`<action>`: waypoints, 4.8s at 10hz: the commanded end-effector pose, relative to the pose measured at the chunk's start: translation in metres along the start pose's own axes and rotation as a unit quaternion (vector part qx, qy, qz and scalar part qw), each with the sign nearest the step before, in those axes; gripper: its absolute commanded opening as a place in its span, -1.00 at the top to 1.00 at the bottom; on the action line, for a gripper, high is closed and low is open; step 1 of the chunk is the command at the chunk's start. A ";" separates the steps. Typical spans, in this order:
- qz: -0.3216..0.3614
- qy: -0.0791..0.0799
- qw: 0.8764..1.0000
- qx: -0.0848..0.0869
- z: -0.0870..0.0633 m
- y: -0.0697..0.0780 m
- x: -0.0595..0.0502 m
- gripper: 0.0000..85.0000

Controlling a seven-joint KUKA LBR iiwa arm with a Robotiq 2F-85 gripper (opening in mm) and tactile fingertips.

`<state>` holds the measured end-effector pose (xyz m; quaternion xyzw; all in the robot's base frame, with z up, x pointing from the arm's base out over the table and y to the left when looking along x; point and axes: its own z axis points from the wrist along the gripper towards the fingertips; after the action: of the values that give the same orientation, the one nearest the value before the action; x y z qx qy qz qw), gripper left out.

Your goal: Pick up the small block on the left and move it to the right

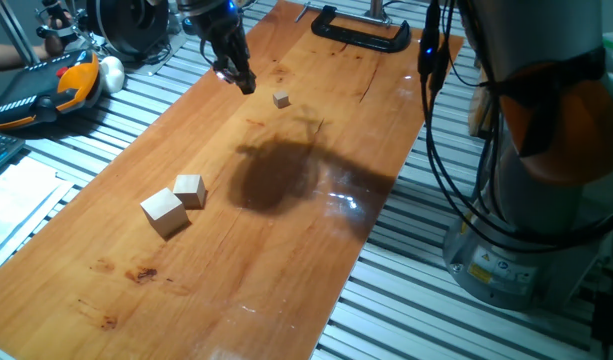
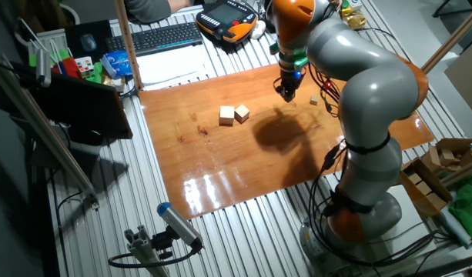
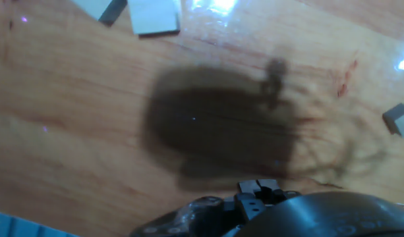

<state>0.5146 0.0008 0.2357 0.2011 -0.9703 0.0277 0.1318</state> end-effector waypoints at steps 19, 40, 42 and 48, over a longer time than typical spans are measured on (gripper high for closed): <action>0.085 -0.073 0.993 0.031 -0.002 -0.040 -0.005 0.53; 0.014 -0.099 0.994 0.031 0.141 -0.210 -0.029 -0.62; 0.008 -0.099 0.995 0.032 0.150 -0.216 -0.027 -0.62; -0.002 -0.106 0.994 0.034 0.151 -0.221 -0.020 -0.67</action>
<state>0.5835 -0.2104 0.0867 0.2104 -0.9765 0.0400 0.0230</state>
